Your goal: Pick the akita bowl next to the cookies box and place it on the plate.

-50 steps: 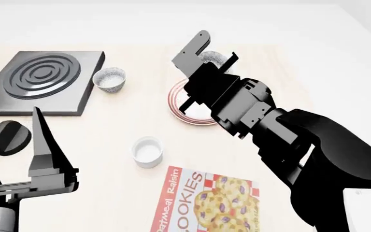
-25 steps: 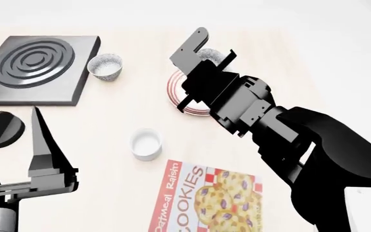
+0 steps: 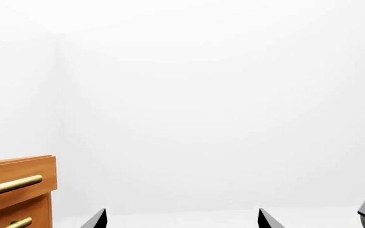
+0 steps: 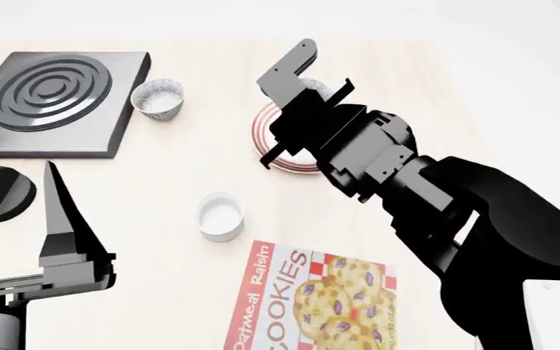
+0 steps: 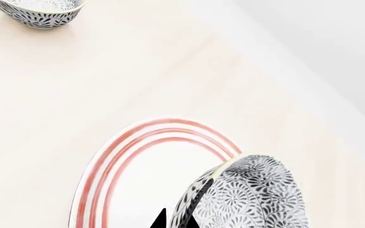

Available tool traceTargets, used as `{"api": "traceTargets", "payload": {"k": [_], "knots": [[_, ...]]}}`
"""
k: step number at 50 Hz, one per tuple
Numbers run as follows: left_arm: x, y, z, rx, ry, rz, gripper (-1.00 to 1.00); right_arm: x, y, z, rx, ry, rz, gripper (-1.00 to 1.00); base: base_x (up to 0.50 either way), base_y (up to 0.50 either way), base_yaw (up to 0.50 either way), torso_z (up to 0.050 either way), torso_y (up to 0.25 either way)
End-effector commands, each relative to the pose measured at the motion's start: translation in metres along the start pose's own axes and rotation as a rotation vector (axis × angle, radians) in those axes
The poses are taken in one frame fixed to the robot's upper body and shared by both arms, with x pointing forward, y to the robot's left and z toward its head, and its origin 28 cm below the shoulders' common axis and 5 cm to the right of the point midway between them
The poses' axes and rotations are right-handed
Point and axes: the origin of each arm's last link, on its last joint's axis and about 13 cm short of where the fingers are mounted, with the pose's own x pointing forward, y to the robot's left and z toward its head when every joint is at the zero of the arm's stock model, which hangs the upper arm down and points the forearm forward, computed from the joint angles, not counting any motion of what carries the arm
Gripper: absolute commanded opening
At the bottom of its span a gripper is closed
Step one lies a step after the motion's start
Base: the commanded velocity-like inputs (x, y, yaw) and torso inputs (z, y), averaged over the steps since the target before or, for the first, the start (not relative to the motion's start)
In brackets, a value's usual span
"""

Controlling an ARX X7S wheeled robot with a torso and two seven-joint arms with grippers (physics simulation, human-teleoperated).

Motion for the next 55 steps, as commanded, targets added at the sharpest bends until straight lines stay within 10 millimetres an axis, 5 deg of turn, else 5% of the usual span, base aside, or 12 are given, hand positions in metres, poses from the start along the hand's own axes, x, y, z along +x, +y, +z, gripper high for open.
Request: {"api": "traceTargets", "payload": {"k": [1,51,52,55], "knots": [[0.0,0.0,0.0,0.001,-0.001,0.001,1.0,0.0,-0.002,0.0,-0.005,0.0,-0.004,-1.0,0.0,0.0,0.0,0.0,0.0],[0.0,0.0,0.0,-0.003,-0.016,0.005,1.0,0.002,-0.002,-0.009,0.037,0.033,-0.028,-1.0,0.0,0.0,0.0,0.0,-0.032],[0.0,0.0,0.0,-0.003,-0.017,0.005,1.0,0.002,-0.001,-0.01,0.044,0.039,-0.037,1.0,0.0,0.0,0.0,0.0,0.0],[0.0,0.0,-0.001,-0.004,-0.017,0.006,1.0,0.002,-0.002,-0.01,0.07,0.044,-0.038,1.0,0.0,0.0,0.0,0.0,0.0]]}}
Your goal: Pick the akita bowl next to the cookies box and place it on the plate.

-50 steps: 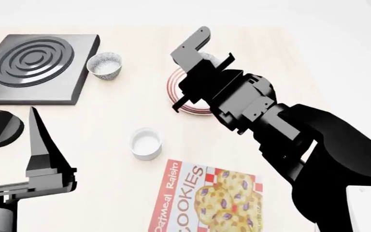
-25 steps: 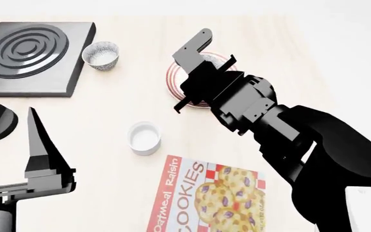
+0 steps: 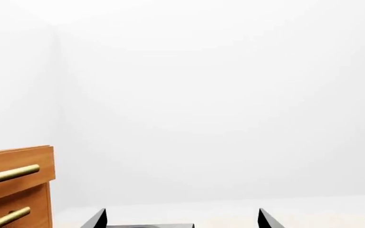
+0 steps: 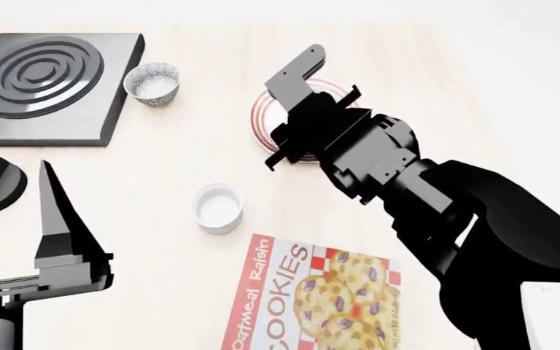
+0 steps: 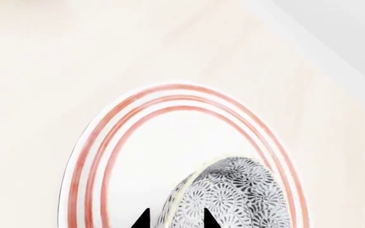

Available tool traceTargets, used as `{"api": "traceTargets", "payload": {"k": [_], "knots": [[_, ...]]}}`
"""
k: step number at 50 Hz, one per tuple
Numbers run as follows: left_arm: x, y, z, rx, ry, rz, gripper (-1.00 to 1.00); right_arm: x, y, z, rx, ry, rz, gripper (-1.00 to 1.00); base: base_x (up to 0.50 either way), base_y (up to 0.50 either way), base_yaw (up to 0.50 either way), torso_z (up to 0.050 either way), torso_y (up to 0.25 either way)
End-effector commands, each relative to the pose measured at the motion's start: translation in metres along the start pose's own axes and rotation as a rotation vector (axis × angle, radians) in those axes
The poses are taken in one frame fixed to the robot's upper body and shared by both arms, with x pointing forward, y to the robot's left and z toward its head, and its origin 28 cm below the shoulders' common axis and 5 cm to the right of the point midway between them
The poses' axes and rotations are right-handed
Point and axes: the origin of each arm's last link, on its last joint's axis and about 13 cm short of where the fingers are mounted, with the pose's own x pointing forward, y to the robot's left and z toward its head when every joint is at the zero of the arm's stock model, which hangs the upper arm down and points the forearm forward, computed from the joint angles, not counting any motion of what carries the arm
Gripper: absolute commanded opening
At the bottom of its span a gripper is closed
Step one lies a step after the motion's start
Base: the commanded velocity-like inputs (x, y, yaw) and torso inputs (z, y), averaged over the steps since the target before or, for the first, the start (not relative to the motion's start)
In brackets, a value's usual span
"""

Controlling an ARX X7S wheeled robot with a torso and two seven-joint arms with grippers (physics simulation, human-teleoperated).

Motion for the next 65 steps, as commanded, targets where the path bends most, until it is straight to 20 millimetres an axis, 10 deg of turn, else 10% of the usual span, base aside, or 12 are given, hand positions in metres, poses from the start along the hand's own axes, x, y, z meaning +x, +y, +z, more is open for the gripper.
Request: {"api": "traceTargets", "payload": {"k": [1,22,34,43,56,65], "knots": [[0.0,-0.001,-0.001,-0.001,-0.001,0.001,1.0,0.0,-0.001,-0.001,0.049,0.008,-0.014,1.0,0.0,0.0,0.0,0.0,0.0],[-0.001,0.0,-0.001,-0.002,-0.002,0.003,1.0,-0.002,-0.011,0.016,0.23,-0.095,0.083,1.0,0.0,0.0,0.0,0.0,0.0],[0.0,0.001,0.0,-0.002,-0.001,0.006,1.0,-0.024,-0.054,0.058,0.419,-0.273,0.139,1.0,0.0,0.0,0.0,0.0,0.0],[0.0,0.0,0.0,-0.002,0.0,0.002,1.0,-0.102,-0.093,0.071,0.511,-0.562,0.136,1.0,0.0,0.0,0.0,0.0,0.0],[0.0,0.0,0.003,-0.003,-0.009,-0.003,1.0,-0.283,-0.086,-0.012,0.445,-0.942,-0.176,1.0,0.0,0.0,0.0,0.0,0.0],[0.012,0.02,0.035,0.096,-0.143,0.012,1.0,-0.361,-0.083,-0.017,0.38,-1.083,-0.482,1.0,0.0,0.0,0.0,0.0,0.0]]}}
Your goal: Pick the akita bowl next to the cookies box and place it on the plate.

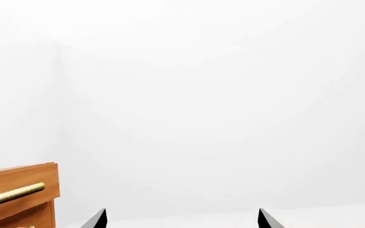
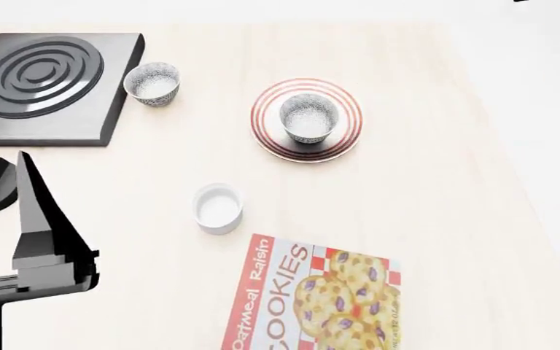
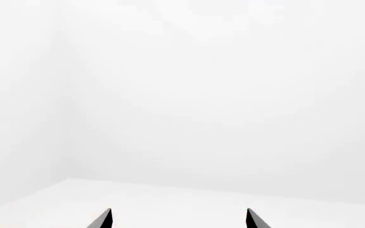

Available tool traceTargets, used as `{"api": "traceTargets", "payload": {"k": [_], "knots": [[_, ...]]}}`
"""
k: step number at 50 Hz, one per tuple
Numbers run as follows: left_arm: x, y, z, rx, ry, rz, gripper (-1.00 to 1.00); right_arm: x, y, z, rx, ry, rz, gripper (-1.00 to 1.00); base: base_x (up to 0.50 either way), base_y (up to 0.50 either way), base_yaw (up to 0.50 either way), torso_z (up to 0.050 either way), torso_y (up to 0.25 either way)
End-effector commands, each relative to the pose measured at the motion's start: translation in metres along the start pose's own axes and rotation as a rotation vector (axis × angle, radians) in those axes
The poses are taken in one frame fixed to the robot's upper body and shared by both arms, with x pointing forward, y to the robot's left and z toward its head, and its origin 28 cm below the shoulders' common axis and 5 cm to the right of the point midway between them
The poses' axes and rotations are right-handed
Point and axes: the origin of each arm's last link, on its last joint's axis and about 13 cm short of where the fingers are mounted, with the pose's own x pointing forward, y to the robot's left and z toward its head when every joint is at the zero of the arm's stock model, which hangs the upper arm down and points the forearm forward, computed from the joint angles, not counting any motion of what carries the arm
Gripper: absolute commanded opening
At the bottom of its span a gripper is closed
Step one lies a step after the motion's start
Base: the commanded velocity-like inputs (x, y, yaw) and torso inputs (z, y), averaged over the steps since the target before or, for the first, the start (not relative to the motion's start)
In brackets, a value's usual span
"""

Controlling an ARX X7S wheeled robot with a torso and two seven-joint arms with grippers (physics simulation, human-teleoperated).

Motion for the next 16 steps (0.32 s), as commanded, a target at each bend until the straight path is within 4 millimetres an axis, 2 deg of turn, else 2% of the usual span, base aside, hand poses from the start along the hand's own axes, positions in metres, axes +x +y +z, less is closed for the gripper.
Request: {"api": "traceTargets", "payload": {"k": [1,5,6,7,8,9,11,13,14,16], "knots": [[0.011,0.016,0.027,0.077,-0.107,0.014,1.0,-0.091,0.025,0.071,-0.182,-0.271,-0.176,1.0,0.0,0.0,0.0,0.0,0.0],[0.023,0.02,0.044,0.103,-0.175,0.029,1.0,-0.114,0.037,0.104,-0.236,-0.356,-0.247,1.0,0.0,0.0,0.0,0.0,0.0],[0.031,0.021,0.048,0.115,-0.213,0.027,1.0,-0.096,0.036,0.099,-0.115,-0.166,-0.283,1.0,0.0,0.0,0.0,0.0,0.0],[0.035,0.021,0.049,0.127,-0.22,0.027,1.0,-0.089,0.051,0.074,-0.282,-0.183,-0.027,1.0,0.0,0.0,0.0,0.0,0.0],[0.038,0.021,0.052,0.122,-0.232,0.016,1.0,-0.086,0.046,0.07,-0.275,-0.206,0.081,1.0,0.0,0.0,0.0,0.0,0.0],[0.044,0.022,0.058,0.107,-0.245,-0.002,1.0,-0.097,0.04,0.062,-0.241,-0.038,0.096,1.0,0.0,0.0,0.0,0.0,0.0],[0.052,0.023,0.065,0.119,-0.274,-0.013,1.0,-0.107,0.029,0.056,-0.164,0.034,0.034,1.0,0.0,0.0,0.0,0.0,0.0],[0.035,0.034,0.053,0.016,-0.134,-0.038,1.0,-0.117,0.017,0.052,-0.128,0.096,-0.054,1.0,0.0,0.0,0.0,0.0,0.0],[0.029,0.041,0.058,-0.048,-0.108,-0.088,1.0,-0.123,0.013,0.052,-0.107,0.109,-0.093,1.0,0.0,0.0,0.0,0.0,0.0],[0.028,0.055,0.064,0.011,-0.042,-0.088,1.0,-0.134,0.002,0.054,-0.089,0.155,-0.198,1.0,0.0,0.0,0.0,0.0,0.0]]}}
